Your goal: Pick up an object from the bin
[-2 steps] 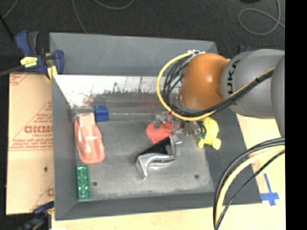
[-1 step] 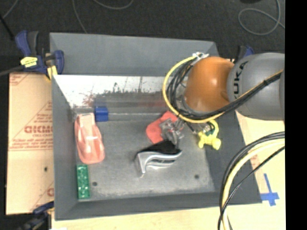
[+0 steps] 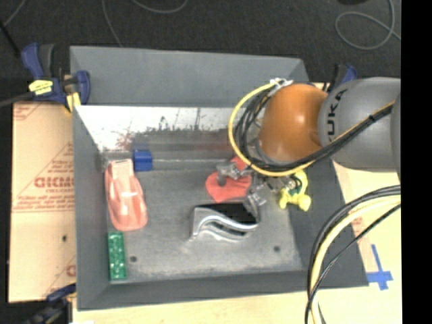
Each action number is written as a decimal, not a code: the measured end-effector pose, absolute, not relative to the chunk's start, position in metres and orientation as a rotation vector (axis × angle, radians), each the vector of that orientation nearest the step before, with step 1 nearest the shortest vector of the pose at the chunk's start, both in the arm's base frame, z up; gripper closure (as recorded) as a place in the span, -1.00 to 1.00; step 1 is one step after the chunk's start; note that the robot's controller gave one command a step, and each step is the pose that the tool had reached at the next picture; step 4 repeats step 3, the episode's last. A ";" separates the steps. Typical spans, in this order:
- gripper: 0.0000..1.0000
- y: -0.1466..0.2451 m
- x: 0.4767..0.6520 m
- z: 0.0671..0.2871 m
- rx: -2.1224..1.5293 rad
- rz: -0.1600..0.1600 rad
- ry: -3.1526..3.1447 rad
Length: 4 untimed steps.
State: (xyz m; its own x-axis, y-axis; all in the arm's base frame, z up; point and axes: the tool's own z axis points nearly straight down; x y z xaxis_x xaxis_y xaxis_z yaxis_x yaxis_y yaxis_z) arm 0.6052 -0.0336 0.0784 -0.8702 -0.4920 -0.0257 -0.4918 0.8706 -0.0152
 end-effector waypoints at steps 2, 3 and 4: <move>-1.00 -0.035 0.603 0.076 -0.790 -0.013 3.018; 1.00 -0.034 0.600 0.072 -0.790 -0.005 3.027; 1.00 -0.034 0.600 0.072 -0.790 -0.005 3.027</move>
Offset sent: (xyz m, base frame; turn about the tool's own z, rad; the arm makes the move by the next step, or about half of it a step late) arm 0.0000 0.0000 0.0000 0.0000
